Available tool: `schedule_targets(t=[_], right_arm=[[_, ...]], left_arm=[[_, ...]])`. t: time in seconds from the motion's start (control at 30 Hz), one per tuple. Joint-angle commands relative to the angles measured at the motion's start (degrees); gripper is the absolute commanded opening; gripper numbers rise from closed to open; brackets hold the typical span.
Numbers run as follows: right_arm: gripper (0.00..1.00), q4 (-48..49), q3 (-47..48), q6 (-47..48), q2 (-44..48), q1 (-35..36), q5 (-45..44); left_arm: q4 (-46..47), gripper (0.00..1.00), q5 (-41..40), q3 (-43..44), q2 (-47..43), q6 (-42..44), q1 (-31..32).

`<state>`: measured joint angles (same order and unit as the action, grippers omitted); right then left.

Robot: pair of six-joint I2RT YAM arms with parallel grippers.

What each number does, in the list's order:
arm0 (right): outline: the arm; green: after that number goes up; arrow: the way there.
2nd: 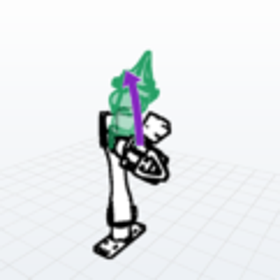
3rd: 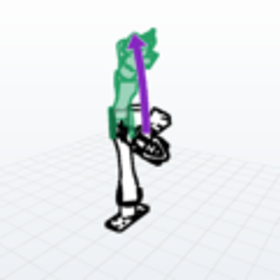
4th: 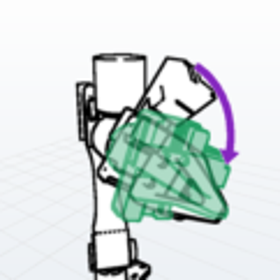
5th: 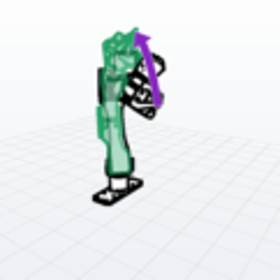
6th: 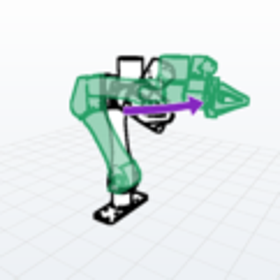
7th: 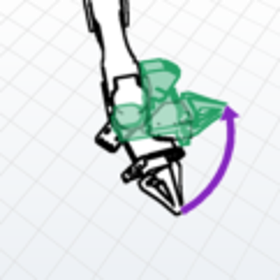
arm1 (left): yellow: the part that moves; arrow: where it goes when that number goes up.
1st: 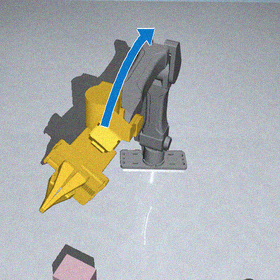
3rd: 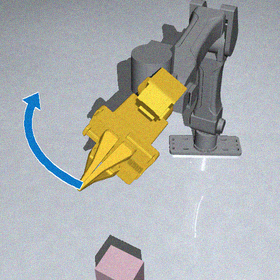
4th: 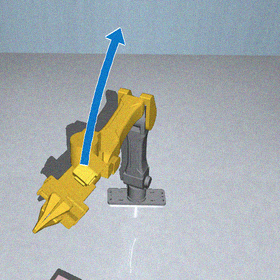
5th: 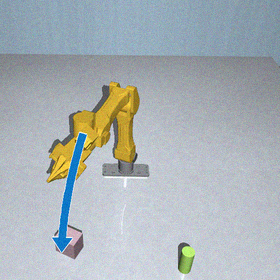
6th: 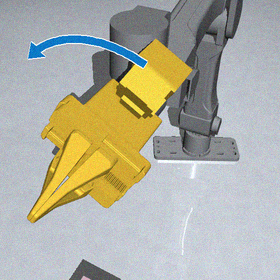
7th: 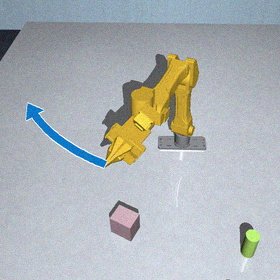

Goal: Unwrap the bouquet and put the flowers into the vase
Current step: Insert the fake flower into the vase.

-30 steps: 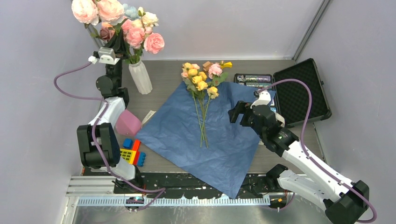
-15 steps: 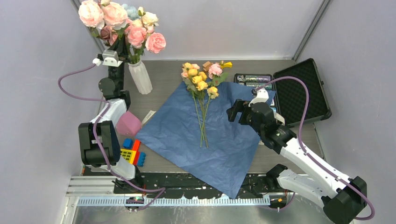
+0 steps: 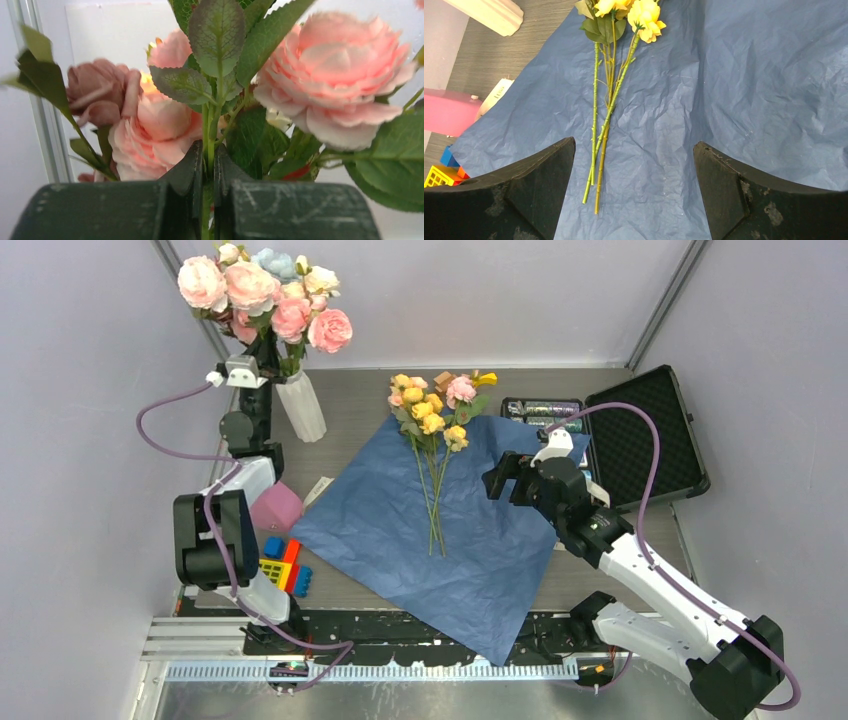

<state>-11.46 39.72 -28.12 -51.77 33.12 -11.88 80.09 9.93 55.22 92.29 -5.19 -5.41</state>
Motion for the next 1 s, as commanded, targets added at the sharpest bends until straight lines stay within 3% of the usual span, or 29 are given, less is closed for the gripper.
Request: schedule_targets(t=[0.0, 0.83, 0.97], right_arm=[[0.93, 2.8, 1.3, 0.6, 0.9, -0.3, 0.8], [0.93, 3.3, 1.3, 0.3, 0.5, -0.7, 3.2], [0.93, 3.3, 1.2, 0.3, 0.6, -0.7, 3.5]], left_arm=[[1.9, 0.00, -2.4, -1.3, 1.7, -1.0, -0.2], [1.5, 0.00, -4.2, -8.1, 2.7, -0.1, 0.4], [1.2, 0.05, -4.2, -7.9, 2.5, -0.1, 0.4]])
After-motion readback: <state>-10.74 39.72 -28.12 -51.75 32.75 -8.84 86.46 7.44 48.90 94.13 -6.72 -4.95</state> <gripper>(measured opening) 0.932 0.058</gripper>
